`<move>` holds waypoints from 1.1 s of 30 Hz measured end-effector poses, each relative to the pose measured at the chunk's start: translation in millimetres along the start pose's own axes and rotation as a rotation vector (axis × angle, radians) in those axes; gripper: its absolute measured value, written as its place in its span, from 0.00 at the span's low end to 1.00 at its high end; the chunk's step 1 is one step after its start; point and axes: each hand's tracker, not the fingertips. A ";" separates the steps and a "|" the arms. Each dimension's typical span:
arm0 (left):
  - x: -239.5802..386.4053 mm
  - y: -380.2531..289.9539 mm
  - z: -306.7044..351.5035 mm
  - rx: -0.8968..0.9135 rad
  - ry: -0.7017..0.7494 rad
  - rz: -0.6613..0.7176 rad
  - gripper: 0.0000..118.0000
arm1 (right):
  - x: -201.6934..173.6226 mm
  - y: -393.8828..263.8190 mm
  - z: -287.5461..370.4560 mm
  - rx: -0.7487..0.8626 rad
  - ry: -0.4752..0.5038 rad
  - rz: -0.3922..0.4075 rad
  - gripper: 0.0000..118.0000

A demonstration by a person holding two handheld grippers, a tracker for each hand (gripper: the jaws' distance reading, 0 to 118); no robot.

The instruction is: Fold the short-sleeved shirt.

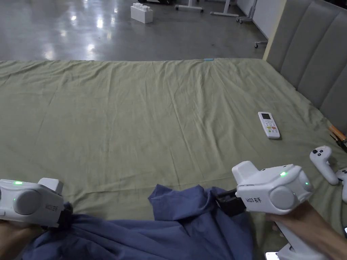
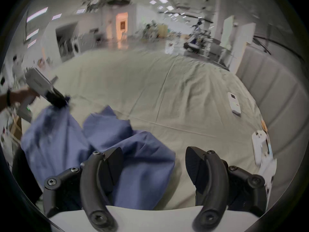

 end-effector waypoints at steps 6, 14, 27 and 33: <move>-3.5 -5.1 3.0 0.021 -0.029 0.027 0.04 | 14.8 -8.5 -9.4 0.009 0.204 -0.120 0.63; -15.0 -29.6 61.1 0.283 -0.035 -0.013 0.04 | 9.9 -20.4 65.8 0.220 0.285 -0.303 0.08; -56.2 -116.2 397.8 0.953 -0.075 0.109 0.04 | -20.2 -7.6 324.4 0.725 0.102 -0.429 0.06; -57.6 -124.1 483.0 1.116 0.005 0.141 0.04 | -34.2 37.6 402.7 0.876 -0.035 -0.402 0.06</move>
